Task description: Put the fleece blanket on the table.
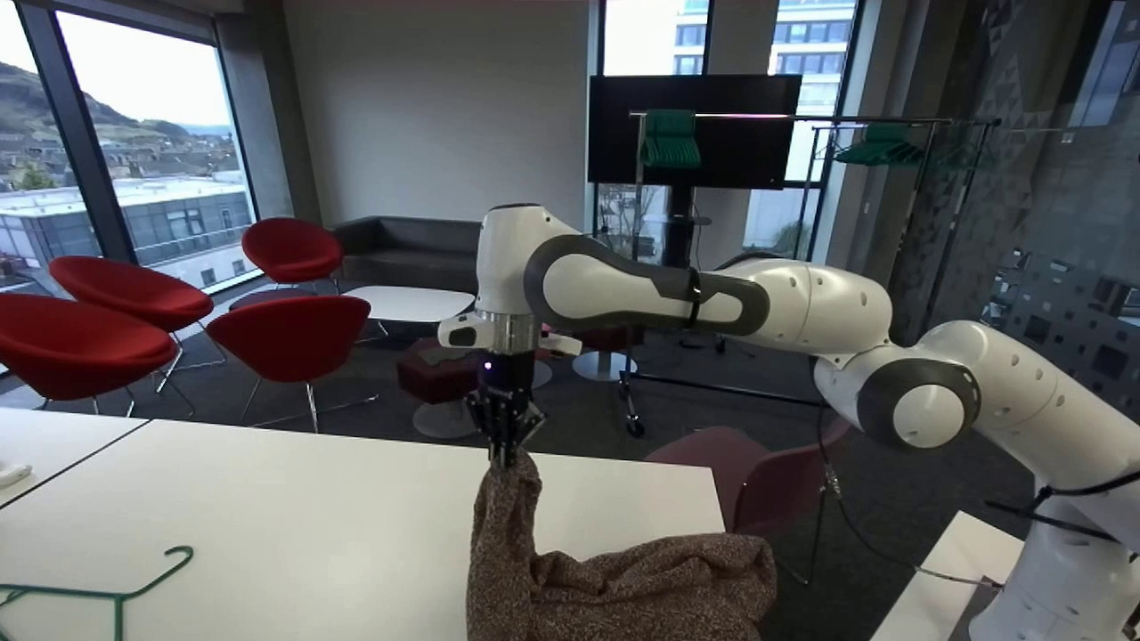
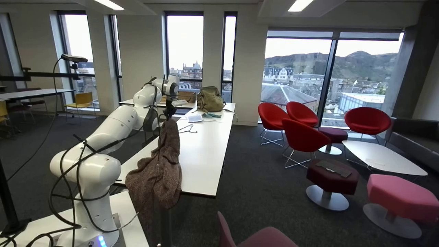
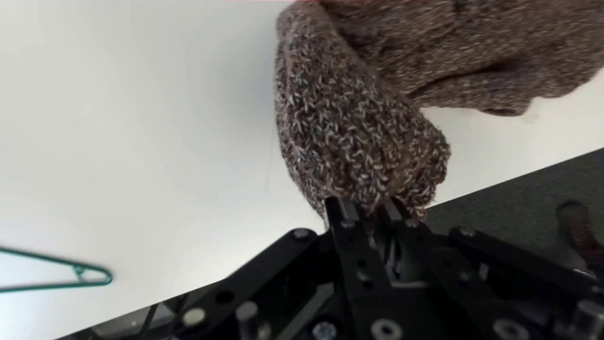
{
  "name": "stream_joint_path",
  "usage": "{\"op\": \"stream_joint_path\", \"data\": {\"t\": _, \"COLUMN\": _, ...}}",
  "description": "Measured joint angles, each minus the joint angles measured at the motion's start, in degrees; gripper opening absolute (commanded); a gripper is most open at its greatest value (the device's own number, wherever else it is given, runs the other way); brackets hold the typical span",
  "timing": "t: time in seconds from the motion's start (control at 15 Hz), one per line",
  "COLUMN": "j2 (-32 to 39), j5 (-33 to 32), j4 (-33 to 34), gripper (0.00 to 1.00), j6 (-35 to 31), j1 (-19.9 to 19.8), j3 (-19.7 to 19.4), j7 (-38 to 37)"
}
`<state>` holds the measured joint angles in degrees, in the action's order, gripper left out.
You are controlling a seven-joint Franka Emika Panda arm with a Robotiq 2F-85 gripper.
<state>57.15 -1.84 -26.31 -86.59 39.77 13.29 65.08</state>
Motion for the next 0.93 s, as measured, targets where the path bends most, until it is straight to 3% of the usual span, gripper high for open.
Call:
{"op": "stream_joint_path", "data": {"t": 0.4, "j2": -2.1, "j5": 0.0, "j4": 4.7, "gripper": 0.03, "j6": 28.2, "j1": 5.2, "j3": -1.2, "j7": -11.5}}
{"op": "stream_joint_path", "data": {"t": 0.47, "j2": -2.3, "j5": 0.1, "j4": 5.1, "gripper": 0.12, "j6": 31.8, "j1": 5.4, "j3": -1.2, "j7": -12.8}}
{"op": "stream_joint_path", "data": {"t": 0.93, "j2": -2.5, "j5": 0.6, "j4": 5.2, "gripper": 0.12, "j6": 34.1, "j1": 4.9, "j3": -1.2, "j7": -14.0}}
